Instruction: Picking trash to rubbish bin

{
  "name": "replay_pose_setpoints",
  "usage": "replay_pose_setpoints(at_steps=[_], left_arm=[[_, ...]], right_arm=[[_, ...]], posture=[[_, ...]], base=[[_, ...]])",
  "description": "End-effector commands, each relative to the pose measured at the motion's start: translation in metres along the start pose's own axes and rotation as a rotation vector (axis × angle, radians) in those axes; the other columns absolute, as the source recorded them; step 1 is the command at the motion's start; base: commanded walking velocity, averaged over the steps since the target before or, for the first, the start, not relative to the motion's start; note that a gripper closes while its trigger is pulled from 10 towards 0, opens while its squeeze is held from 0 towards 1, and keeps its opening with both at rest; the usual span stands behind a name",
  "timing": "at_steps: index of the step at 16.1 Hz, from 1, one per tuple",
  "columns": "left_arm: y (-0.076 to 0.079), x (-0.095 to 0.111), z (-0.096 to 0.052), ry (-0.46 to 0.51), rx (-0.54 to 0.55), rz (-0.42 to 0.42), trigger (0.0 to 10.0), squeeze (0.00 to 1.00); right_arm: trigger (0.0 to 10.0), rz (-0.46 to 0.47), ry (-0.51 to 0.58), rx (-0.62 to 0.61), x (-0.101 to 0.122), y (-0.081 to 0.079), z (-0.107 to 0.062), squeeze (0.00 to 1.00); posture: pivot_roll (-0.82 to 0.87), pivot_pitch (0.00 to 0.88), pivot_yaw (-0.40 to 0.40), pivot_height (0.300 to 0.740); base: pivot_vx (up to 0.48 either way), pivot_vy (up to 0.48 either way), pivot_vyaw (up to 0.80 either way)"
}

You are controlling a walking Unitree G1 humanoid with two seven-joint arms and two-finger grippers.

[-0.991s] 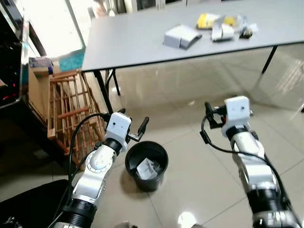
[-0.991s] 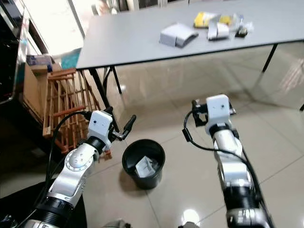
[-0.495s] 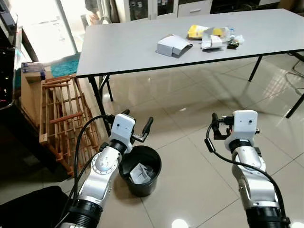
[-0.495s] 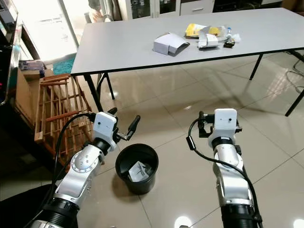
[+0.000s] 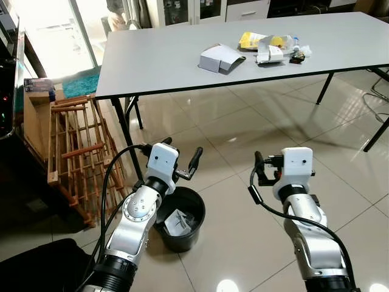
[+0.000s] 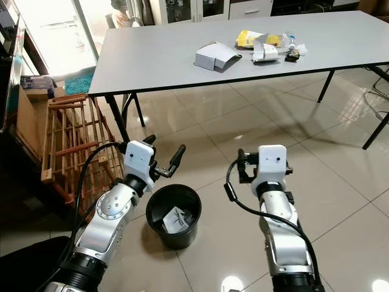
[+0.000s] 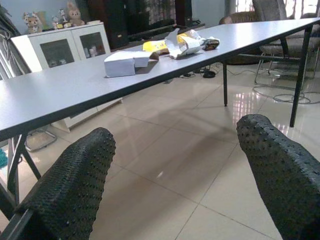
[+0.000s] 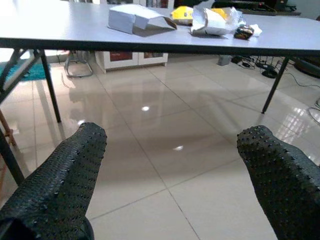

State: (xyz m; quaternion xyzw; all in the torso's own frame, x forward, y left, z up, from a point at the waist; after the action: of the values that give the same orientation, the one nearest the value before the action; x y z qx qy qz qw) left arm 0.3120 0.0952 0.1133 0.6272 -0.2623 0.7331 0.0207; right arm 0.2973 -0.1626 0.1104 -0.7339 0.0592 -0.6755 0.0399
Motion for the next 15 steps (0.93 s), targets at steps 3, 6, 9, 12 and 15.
replay_pose_setpoints(at_steps=[3,6,9,12,15], left_arm=[[-0.0001,0.002,0.0054,-0.001,-0.01,0.0,10.0,0.0],[-0.0009,0.0027,0.0069,-0.002,-0.005,0.002,10.0,0.0],[-0.002,0.0023,0.0071,-0.003,0.001,0.004,10.0,0.0],[-0.0039,0.0013,0.0073,-0.007,0.01,0.004,10.0,0.0],[-0.0025,0.001,0.0077,-0.01,0.008,0.005,10.0,0.0]], right_arm=[[10.0,0.008,-0.008,-0.002,0.0006,-0.0037,-0.0031,0.0],[10.0,0.01,-0.01,-0.003,0.0021,-0.0038,-0.0012,0.0],[10.0,0.016,-0.009,-0.002,0.0039,-0.0065,0.0006,0.0],[10.0,0.023,-0.013,0.006,0.0031,-0.0104,0.0003,0.0],[10.0,0.022,-0.013,0.01,0.0034,-0.0114,0.0006,0.0]], posture=[[-0.07,0.002,0.04,0.74],[-0.07,0.004,0.041,0.74],[-0.06,0.004,0.042,0.74],[-0.06,0.006,0.039,0.74],[-0.06,0.016,0.042,0.74]], base=[[0.0,-0.48,0.0],[0.0,-0.48,0.0],[0.0,-0.48,0.0],[0.0,-0.48,0.0],[0.0,-0.48,0.0]])
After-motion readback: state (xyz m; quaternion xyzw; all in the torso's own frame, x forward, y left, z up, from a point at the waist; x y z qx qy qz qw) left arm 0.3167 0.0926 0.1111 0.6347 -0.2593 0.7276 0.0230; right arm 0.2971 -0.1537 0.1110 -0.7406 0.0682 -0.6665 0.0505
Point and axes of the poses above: a point about 5 cm out from each wrist's last joint towards the gripper, its own z axis pointing out of the wrist towards the gripper, its own x axis along the axis of the wrist's last joint, y = z × x, the point moved 1 cm from there along z, pointing out of the wrist towards the gripper, and after that the axes turned 13 degrees about z, right-handed, at the moved point
